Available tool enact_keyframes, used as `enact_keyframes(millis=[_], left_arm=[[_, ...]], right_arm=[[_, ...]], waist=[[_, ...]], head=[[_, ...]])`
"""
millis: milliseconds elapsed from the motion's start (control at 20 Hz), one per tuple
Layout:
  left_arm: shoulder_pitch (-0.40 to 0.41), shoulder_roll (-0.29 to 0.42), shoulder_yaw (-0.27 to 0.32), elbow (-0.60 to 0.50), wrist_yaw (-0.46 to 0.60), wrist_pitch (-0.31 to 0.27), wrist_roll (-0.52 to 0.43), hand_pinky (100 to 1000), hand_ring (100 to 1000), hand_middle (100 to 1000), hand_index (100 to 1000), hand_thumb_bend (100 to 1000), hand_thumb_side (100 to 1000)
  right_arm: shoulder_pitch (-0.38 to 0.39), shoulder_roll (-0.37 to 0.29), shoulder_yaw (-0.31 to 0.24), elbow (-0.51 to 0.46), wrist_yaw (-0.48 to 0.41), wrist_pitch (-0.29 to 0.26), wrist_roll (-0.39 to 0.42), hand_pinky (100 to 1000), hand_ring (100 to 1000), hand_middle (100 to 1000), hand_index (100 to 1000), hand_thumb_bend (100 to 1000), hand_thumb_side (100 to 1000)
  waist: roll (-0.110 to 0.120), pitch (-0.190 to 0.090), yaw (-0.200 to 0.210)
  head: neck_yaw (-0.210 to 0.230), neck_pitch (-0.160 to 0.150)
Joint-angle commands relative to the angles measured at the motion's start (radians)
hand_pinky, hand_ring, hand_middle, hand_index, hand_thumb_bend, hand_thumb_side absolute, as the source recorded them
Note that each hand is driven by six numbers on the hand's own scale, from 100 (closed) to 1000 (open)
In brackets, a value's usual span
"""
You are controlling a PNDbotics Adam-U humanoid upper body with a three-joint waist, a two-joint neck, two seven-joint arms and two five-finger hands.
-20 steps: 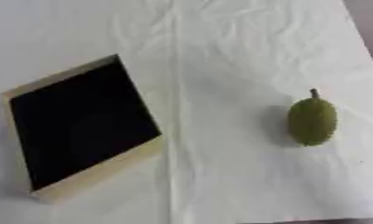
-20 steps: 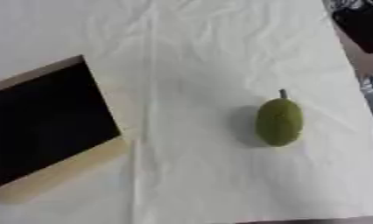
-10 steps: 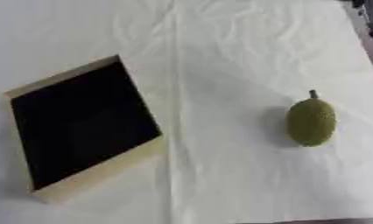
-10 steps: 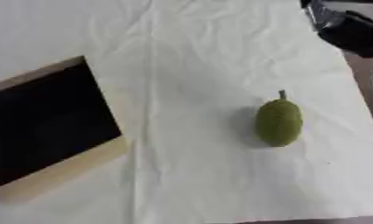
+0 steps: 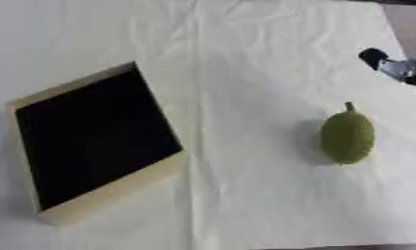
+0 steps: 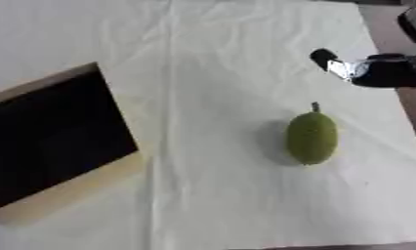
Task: Pick up objects on the table and place them in the box.
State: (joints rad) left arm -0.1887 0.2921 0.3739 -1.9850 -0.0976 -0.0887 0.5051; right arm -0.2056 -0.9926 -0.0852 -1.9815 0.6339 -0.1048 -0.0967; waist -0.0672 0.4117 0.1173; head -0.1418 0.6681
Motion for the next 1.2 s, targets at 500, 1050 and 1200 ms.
enact_keyframes(millis=[500, 1050, 1200], left_arm=[[0.003, 0.036, 0.007, -0.015, -0.006, 0.006, 0.002, 499, 497, 566, 703, 270, 574], [0.003, 0.036, 0.006, -0.015, -0.009, 0.010, 0.000, 499, 496, 565, 703, 267, 575], [0.001, 0.036, 0.005, -0.015, -0.009, 0.011, -0.001, 499, 496, 565, 703, 266, 576]], right_arm=[[0.105, -0.066, 0.011, -0.019, 0.034, -0.062, 0.035, 875, 822, 871, 978, 610, 328], [0.154, -0.066, 0.045, -0.019, -0.041, -0.137, 0.134, 883, 819, 869, 937, 659, 112], [0.160, -0.074, 0.077, -0.019, -0.108, -0.152, 0.168, 881, 810, 861, 942, 602, 154]], waist=[[-0.003, -0.032, -0.026], [-0.006, -0.031, -0.032], [-0.009, -0.031, -0.031]], head=[[0.024, 0.008], [0.028, 0.008], [0.027, 0.007]])
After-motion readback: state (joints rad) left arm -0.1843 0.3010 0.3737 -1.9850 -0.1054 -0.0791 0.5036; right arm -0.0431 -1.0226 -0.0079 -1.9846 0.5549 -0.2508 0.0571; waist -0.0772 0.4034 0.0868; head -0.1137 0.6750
